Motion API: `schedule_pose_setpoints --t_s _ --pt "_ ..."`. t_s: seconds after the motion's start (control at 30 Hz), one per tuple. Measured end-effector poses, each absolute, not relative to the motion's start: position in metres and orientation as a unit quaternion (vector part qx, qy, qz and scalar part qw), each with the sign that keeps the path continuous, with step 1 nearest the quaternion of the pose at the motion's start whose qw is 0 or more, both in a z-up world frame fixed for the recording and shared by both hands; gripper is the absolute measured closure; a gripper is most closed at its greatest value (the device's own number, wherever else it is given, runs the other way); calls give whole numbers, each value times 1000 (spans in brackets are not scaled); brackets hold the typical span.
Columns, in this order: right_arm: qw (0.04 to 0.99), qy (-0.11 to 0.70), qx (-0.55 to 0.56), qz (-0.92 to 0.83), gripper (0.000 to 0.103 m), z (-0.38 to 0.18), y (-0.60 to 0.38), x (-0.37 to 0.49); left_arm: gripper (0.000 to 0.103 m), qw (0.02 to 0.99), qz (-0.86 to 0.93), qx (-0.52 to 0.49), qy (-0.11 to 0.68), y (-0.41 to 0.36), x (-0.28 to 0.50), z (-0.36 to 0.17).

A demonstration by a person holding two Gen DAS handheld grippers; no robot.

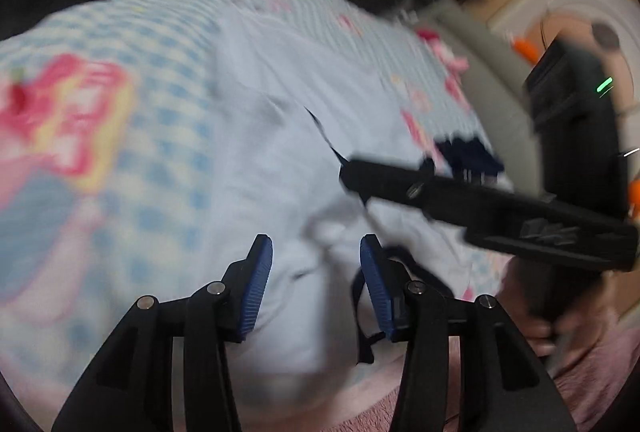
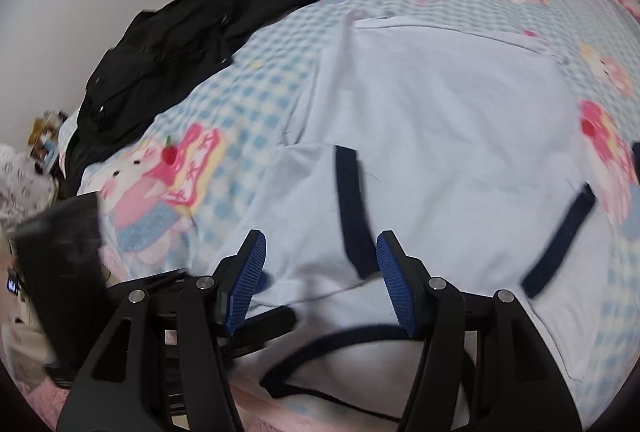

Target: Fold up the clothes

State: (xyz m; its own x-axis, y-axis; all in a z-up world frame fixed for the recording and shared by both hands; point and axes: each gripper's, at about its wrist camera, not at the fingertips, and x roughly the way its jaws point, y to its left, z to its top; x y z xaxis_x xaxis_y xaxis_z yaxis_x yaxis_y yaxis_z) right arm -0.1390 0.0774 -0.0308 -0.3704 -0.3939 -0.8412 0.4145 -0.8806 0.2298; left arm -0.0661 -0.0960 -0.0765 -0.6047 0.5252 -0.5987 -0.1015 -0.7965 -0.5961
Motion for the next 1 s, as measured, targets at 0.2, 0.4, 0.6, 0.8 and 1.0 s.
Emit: schedule_pose_setpoints --t_s 0.2,0.4,0.6,0.8,1.0 --pt "209 57 528 -821 44 -68 61 -148 71 92 862 -449 -214 -126 -73 -98" --pt "120 114 497 -852 45 -69 90 -153 76 79 854 -475 -194 -134 -76 -100" --pt "178 71 489 -851 45 -57 96 -156 75 105 868 -430 -227 -141 -116 -78" --pt "187 75 497 -844 45 -67 72 -173 65 130 850 -439 -261 -131 -195 -70" --pt "196 57 505 -839 45 -77 61 -190 67 58 828 -535 -156 -114 -229 -94"
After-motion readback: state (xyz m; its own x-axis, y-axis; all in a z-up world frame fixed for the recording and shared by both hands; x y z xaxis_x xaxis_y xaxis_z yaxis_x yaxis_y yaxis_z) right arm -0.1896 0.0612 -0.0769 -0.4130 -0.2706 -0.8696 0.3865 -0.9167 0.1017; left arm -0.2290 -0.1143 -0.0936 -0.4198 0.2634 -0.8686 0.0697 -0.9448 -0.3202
